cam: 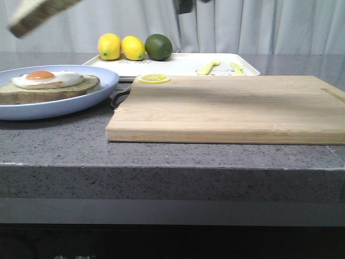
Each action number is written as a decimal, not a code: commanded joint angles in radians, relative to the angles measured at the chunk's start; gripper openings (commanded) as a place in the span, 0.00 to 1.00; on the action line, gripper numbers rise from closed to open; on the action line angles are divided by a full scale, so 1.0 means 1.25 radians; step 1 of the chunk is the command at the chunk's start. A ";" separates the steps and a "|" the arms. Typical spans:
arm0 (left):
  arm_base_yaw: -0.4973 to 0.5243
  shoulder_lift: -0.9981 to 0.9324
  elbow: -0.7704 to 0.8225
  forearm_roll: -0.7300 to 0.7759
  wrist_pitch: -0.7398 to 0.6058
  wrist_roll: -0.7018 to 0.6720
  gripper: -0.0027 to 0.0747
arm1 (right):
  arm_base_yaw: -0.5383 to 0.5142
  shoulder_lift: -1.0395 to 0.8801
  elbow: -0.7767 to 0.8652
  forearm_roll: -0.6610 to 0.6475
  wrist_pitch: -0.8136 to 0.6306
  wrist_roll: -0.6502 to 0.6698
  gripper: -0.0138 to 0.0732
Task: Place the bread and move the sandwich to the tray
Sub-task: 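Carry the bread slice with the right gripper over the egg-topped bread, then lower the bread onto the egg and open the right gripper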
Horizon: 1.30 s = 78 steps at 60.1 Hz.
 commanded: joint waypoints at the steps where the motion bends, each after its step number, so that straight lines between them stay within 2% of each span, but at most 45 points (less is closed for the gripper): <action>1: -0.007 0.004 -0.027 0.001 -0.060 0.001 0.68 | 0.030 0.017 -0.085 0.079 -0.022 0.066 0.32; 19: -0.007 0.004 -0.027 0.001 -0.060 0.001 0.68 | 0.084 0.170 -0.225 0.079 -0.082 0.215 0.32; 32: -0.007 0.004 -0.027 0.001 -0.060 0.001 0.68 | 0.086 0.214 -0.240 0.077 -0.080 0.215 0.32; 43: -0.007 0.004 -0.027 0.001 -0.060 0.001 0.68 | 0.083 0.214 -0.240 0.033 -0.101 0.207 0.32; 70: -0.007 0.004 -0.027 0.001 -0.060 0.001 0.68 | 0.083 0.213 -0.240 0.020 -0.103 0.205 0.32; 78: -0.007 0.004 -0.027 0.001 -0.060 0.001 0.68 | 0.083 0.208 -0.240 0.002 -0.105 0.205 0.38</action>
